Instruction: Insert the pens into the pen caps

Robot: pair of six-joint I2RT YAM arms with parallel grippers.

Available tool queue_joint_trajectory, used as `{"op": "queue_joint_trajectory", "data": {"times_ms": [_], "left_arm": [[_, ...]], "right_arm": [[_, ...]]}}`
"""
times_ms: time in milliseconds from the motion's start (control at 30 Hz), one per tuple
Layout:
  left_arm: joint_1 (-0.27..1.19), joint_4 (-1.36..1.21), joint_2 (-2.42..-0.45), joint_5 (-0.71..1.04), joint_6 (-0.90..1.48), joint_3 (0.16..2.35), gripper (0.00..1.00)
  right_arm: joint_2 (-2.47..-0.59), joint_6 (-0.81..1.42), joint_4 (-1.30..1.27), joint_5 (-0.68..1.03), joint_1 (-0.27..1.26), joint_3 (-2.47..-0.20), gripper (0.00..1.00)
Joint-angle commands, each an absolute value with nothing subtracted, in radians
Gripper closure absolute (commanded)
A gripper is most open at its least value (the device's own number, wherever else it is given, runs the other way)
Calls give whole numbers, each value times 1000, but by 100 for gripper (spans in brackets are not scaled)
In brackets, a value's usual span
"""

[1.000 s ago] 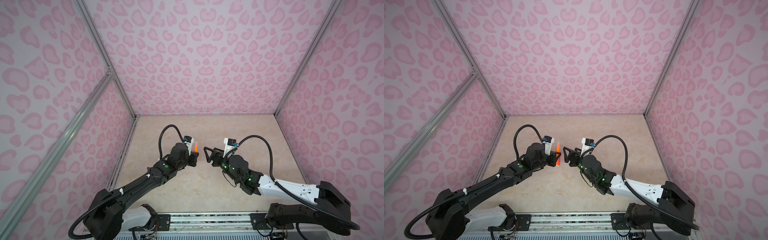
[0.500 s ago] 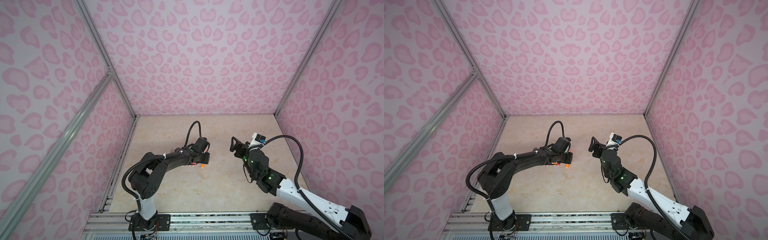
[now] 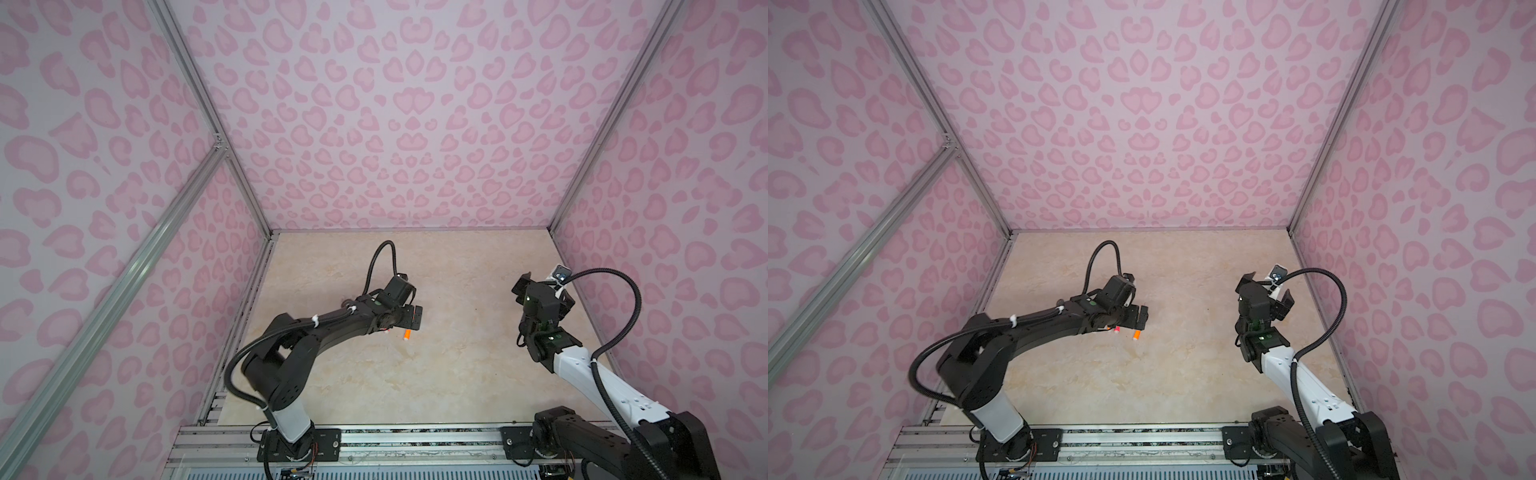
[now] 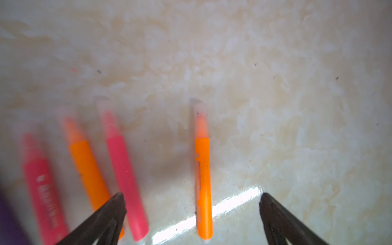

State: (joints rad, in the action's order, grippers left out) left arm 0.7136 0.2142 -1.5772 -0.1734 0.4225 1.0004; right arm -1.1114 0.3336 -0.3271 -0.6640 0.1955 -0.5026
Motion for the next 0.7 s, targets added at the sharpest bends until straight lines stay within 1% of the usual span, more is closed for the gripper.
{"op": "queue_joint_trajectory", "data": {"times_ms": [0,67,100,133,167,233,300,367,433,467,500,533,567,600,667], "left_arm": [[675,34,-1339,-561,405,839,3],[614,-65,-1195,-755,384,697,3],[572,-133,-1153,-797,347,637,3],[519,-198,-1124,-813,282,581,3],[468,-217,-1110,-834,252,551,3],[381,-252,-1098,-869,231,485,3],[313,-406,-1085,-852,178,380,3],[248,-662,-1083,-747,99,239,3],[190,-855,-1103,-638,70,165,3],[157,-902,-1122,-568,68,151,3],[134,-934,-1150,-530,63,158,4],[120,-986,-1185,-513,61,162,4],[112,-1034,-1228,-482,50,171,4],[96,-1069,-1280,-423,43,185,3],[56,-1072,-1430,-294,44,262,3]], "right_arm": [[-1158,234,-410,-634,174,-454,3],[-1228,181,-512,-658,167,-405,3],[-1272,184,-541,-684,167,-398,3],[-1320,200,-542,-688,167,-404,3],[-1361,176,-576,-660,173,-408,6],[-1390,94,-579,-641,237,-438,8],[-1421,0,-719,-618,283,-406,8],[-1441,-54,-751,-595,303,-411,7],[-1470,-102,-763,-582,298,-425,7],[-1485,-143,-822,-561,294,-411,7],[-1507,-171,-940,-534,284,-377,4],[-1542,-167,-1063,-582,281,-347,3],[-1568,-152,-1126,-626,270,-332,2],[-1554,-91,-1082,-608,227,-337,1],[-1502,28,-882,-362,106,-366,1]]}}
